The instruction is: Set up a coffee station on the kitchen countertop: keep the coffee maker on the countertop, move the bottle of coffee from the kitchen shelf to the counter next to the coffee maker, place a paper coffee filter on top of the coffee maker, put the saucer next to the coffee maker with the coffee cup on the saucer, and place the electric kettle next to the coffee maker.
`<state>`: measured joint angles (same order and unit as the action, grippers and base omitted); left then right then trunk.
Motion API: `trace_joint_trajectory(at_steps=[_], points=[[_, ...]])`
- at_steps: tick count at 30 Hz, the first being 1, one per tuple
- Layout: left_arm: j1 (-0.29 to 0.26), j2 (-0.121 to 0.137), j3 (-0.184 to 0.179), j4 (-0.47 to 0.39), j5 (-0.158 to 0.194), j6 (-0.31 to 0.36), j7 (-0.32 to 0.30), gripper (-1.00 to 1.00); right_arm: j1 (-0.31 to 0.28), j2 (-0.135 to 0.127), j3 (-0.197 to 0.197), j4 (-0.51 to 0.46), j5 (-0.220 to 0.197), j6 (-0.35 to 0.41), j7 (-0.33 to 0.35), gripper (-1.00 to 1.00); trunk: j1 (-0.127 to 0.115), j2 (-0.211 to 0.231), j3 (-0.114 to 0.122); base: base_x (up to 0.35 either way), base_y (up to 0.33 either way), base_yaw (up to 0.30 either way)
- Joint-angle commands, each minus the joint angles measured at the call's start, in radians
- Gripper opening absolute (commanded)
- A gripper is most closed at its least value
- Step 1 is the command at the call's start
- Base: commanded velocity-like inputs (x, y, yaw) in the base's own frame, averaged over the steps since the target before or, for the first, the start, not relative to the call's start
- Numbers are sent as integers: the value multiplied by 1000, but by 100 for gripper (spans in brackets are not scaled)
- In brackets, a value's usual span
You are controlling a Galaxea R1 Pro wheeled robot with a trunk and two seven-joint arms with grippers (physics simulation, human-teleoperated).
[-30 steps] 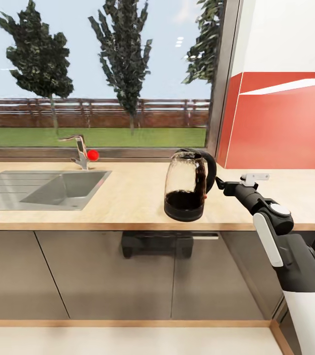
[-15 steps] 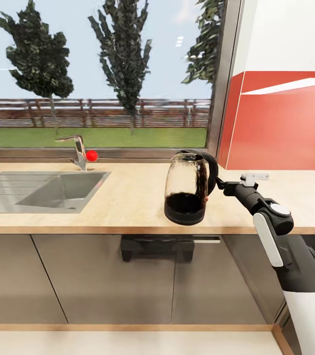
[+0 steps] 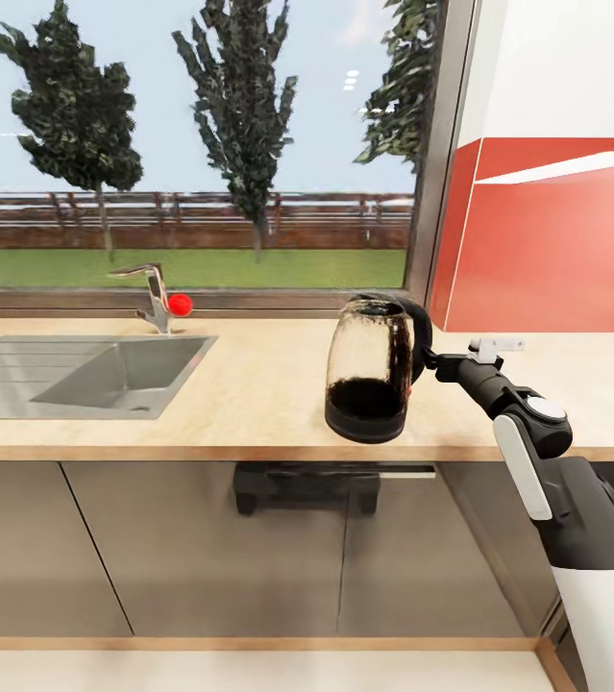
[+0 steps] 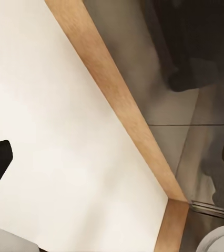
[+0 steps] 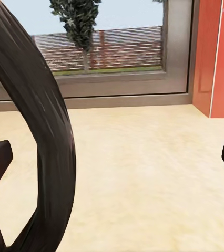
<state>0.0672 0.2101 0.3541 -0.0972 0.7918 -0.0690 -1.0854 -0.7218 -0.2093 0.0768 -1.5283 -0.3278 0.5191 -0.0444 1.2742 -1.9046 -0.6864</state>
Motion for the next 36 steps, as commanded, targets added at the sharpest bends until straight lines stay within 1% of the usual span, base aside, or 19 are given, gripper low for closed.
trace_joint_trajectory(at_steps=[1, 36], points=[[0, 0, -4, -1, 3, -7, -1, 100, -1, -1, 1, -1, -7, 4, -5, 100, 0, 0, -1, 7, 6, 0], [0, 0, -4, -1, 3, -6, -1, 100, -1, -1, 1, -1, -7, 4, -5, 100, 0, 0, -1, 30, 1, 0]])
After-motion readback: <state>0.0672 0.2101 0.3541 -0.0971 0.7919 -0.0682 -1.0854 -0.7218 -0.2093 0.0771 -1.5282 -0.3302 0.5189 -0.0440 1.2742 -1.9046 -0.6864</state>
